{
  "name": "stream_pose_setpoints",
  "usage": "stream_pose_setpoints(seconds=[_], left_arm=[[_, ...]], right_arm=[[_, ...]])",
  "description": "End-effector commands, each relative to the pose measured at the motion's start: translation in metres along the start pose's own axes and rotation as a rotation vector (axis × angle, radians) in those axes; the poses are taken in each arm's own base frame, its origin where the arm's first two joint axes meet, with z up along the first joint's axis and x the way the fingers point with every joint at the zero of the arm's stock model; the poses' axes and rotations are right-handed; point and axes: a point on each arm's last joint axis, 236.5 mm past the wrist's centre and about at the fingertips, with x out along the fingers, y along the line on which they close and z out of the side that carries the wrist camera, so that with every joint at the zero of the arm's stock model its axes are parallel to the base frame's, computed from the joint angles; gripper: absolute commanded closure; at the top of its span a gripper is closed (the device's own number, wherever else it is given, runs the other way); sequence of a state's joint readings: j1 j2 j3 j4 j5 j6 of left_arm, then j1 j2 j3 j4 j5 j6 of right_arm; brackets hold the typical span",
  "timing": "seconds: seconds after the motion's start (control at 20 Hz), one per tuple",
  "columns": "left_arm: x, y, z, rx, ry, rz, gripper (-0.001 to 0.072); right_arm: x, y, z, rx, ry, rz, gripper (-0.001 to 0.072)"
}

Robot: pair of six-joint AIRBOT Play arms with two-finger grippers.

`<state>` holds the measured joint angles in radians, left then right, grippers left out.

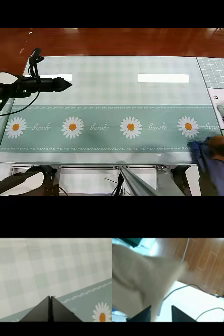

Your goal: Fold the shirts.

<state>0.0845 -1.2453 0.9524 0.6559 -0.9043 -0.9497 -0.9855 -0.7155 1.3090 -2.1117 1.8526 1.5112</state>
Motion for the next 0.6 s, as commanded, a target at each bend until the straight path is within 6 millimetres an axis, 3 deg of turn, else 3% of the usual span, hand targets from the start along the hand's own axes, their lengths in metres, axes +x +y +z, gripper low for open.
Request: stream_pose_setpoints(seconds=[0.0,0.15,0.25,0.3,0.4,0.45,0.5,0.55], left_arm=[[-0.003,0.01,0.007,-0.012,-0.027,0.023,0.0675],[-0.005,0.008,0.008,-0.009,-0.028,0.019,0.0674],[-0.008,0.003,0.014,0.004,-0.032,0.009,0.0675],[-0.011,-0.002,0.018,0.017,-0.033,-0.002,0.0674],[-0.019,-0.017,0.027,0.051,-0.024,-0.037,0.0671],[-0.024,-0.026,0.031,0.071,-0.019,-0.056,0.0623],[-0.03,-0.036,0.036,0.088,-0.016,-0.082,0.0522],[-0.035,-0.048,0.043,0.092,-0.024,-0.117,0.0374]], right_arm=[[0.0,-0.02,-0.003,0.025,0.013,-0.08,0.0358],[-0.001,-0.027,0.003,0.036,-0.013,-0.108,0.0359],[-0.001,-0.019,0.018,0.022,-0.078,-0.073,0.0361],[-0.001,-0.005,0.031,0.008,-0.131,-0.016,0.0361],[-0.012,0.045,0.061,-0.028,-0.263,0.196,0.0361],[-0.028,0.082,0.077,-0.039,-0.346,0.36,0.0361],[-0.051,0.118,0.09,-0.041,-0.416,0.532,0.0361],[-0.082,0.154,0.1,-0.035,-0.478,0.733,0.0361]])
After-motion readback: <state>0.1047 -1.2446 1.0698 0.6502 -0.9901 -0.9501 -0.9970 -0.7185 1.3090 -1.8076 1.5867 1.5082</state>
